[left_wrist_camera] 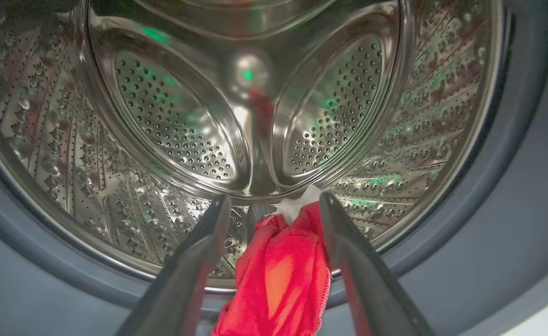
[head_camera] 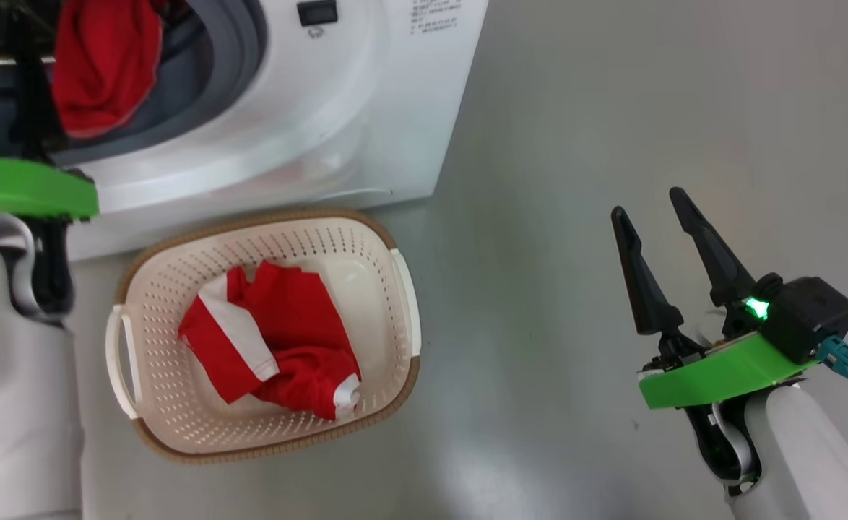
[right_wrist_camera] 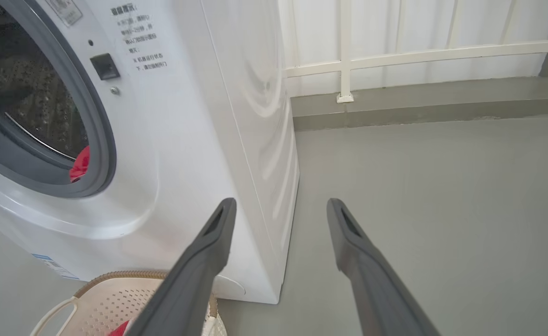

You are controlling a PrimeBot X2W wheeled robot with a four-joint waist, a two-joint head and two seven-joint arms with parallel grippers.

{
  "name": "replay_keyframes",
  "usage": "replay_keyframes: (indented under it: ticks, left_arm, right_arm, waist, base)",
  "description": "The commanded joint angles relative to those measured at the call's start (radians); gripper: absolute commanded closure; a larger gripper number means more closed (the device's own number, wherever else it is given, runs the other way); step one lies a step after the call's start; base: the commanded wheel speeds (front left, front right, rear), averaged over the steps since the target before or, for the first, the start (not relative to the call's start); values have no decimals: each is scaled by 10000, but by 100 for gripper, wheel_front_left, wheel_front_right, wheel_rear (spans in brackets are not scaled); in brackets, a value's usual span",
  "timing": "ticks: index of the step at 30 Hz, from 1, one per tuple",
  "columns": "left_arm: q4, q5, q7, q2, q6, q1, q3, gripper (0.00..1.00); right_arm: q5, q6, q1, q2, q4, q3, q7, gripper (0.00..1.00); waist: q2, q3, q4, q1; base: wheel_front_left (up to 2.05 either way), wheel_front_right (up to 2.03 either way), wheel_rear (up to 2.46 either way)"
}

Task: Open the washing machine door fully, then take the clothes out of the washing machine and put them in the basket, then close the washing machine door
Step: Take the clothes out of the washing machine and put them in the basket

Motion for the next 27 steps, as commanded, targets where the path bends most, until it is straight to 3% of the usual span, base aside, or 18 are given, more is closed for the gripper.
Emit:
replay_keyframes:
  ticks: [1, 10, 16, 27]
  left_arm:
    - [-87, -26, -76, 559, -46, -235, 206, 0]
    - [2217, 134, 157, 1188, -60, -2244, -481, 0]
    - [3854, 193, 1688, 1826, -63, -3238, -1071, 0]
    - [5285, -350, 3824, 2507, -64, -3691, -1669, 0]
  right_arm:
    - [-34, 63, -121, -13, -279, 238, -65, 0]
    - [-215, 63, -542, -85, -211, 775, -65, 0]
    - [-83, 63, -525, -19, -122, 1204, -65, 0]
    - [120, 63, -401, 5, 56, 1544, -65, 0]
  waist:
    - [0, 634, -63, 0]
    - [0, 1219, -340, 0]
    - [0, 1059, -693, 0]
    - [0, 773, -1173, 0]
  base:
    - [0, 0, 0]
    - [0, 0, 0]
    - [0, 0, 0]
    - [0, 0, 0]
